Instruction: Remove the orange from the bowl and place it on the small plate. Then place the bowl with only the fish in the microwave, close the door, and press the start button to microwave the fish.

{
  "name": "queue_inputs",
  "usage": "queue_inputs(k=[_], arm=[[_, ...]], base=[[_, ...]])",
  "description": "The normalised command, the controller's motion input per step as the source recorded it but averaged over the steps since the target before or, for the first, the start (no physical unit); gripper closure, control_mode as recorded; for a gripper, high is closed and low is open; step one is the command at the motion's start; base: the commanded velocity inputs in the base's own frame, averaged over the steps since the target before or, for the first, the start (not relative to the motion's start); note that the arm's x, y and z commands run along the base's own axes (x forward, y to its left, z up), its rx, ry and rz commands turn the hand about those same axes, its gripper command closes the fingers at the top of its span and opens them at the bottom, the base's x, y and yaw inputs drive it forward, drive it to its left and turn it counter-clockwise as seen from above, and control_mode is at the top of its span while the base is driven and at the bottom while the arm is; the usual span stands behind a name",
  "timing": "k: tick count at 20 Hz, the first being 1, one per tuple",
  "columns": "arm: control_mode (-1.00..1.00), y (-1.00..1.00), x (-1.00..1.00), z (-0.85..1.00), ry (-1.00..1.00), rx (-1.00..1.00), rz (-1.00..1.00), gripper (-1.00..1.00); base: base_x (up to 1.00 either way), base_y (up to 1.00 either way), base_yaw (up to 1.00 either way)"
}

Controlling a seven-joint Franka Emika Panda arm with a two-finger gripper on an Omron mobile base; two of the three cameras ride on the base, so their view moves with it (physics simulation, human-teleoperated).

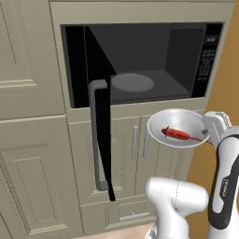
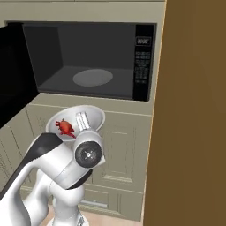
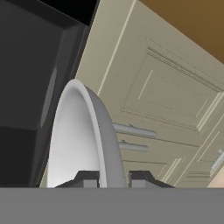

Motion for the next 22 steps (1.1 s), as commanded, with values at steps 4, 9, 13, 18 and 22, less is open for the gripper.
queue_inputs(k=[4, 9, 13, 18, 22], arm=[[1.0, 0.0, 0.0, 0.0, 0.0, 0.0, 0.0, 1.0], [1.0, 0.0, 0.0, 0.0, 0.0, 0.0, 0.0, 1.0], [-1.0, 0.0, 0.49, 0.08, 0.0, 0.02, 0.0, 1.0], [-1.0, 0.03, 0.95, 0.45, 0.0, 0.01, 0.0, 1.0], [-1.0, 0.01, 0.55, 0.12, 0.0, 0.0, -0.02, 1.0]], base=[[-0.01, 0.23, 0.01], [0.04, 0.03, 0.0], [0.0, 0.0, 0.0], [0.0, 0.0, 0.0], [0.0, 0.0, 0.0]])
